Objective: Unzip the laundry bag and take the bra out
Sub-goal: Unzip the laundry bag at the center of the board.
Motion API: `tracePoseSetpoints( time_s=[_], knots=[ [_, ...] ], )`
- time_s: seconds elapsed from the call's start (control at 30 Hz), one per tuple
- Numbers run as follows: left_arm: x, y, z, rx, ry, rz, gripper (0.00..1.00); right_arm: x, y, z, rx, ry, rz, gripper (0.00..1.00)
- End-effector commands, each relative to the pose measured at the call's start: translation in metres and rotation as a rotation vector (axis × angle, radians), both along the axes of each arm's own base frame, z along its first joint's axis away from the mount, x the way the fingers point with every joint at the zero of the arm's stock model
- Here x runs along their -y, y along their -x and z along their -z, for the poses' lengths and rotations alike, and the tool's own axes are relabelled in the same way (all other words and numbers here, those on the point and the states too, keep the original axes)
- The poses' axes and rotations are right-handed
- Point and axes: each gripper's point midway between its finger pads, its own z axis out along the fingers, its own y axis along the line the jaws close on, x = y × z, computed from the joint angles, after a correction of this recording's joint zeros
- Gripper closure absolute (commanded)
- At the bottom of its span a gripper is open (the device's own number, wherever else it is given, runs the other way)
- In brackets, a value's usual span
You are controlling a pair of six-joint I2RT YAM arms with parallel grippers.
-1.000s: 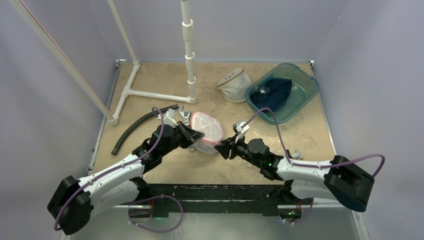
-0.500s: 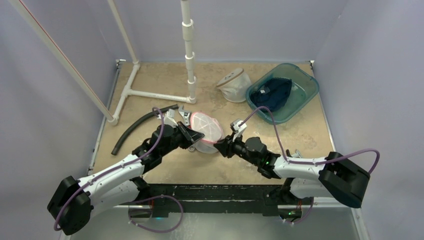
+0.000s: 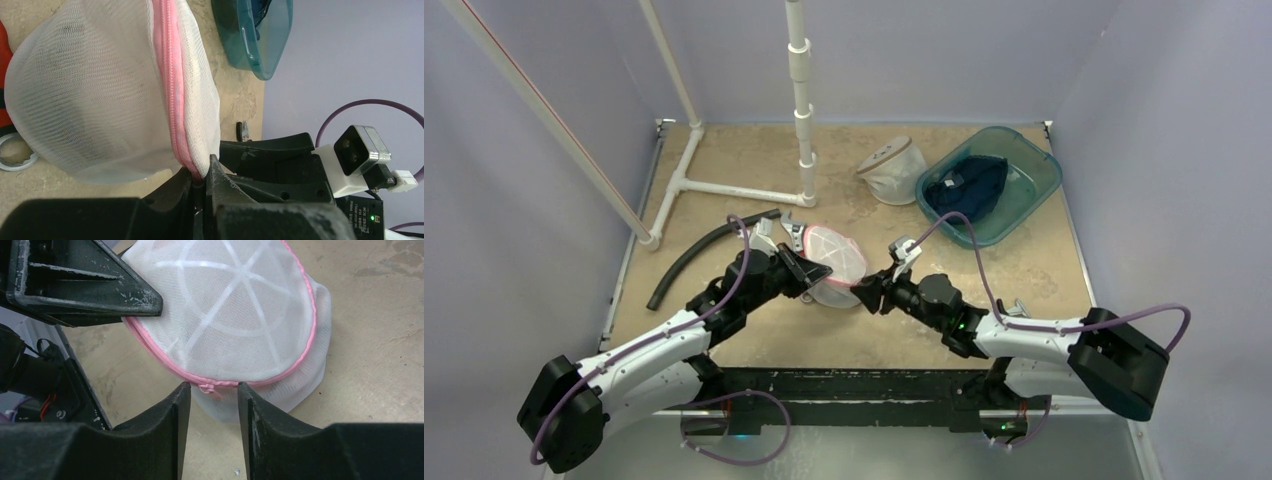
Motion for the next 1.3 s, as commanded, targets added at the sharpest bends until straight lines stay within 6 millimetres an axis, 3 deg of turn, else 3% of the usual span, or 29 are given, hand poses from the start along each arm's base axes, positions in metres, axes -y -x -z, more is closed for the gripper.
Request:
tracePoseSetpoints(
  time_s=[0.0, 0.1, 0.5, 0.83, 1.07, 1.13, 1.17, 1.27],
  knots=[
    [0.003, -0.003, -0.022, 0.054, 0.031, 0.012, 1.00, -0.001, -0.001, -0.007, 0.015, -0.034, -0.003, 0.60],
    [0.003, -0.004, -0.024, 0.058, 0.036, 0.011, 1.00, -0.003, -0.001, -0.007, 0.016, -0.032, -0.016, 0.63],
    [0.004, -0.003, -0.030, 0.066, 0.043, 0.016, 1.00, -0.009, -0.002, -0.002, 0.005, -0.023, -0.034, 0.59],
    [0.003, 0.000, -0.028, 0.063, 0.042, 0.025, 1.00, -0.014, -0.009, -0.014, 0.030, -0.045, -0.025, 0.73],
    [0.001, 0.001, -0.024, 0.056, 0.038, 0.019, 1.00, -0.010, -0.008, -0.024, 0.064, -0.052, -0.026, 0.98],
    [0.000, 0.001, -0.023, 0.055, 0.032, 0.013, 1.00, -0.007, -0.007, -0.027, 0.073, -0.050, -0.022, 1.00],
    [-0.001, 0.001, -0.023, 0.057, 0.028, 0.010, 0.99, -0.005, -0.007, -0.031, 0.085, -0.056, -0.013, 1.00],
    [-0.004, 0.001, -0.025, 0.061, 0.013, 0.007, 0.68, 0.003, -0.009, -0.033, 0.096, -0.049, 0.012, 1.00]
  ],
)
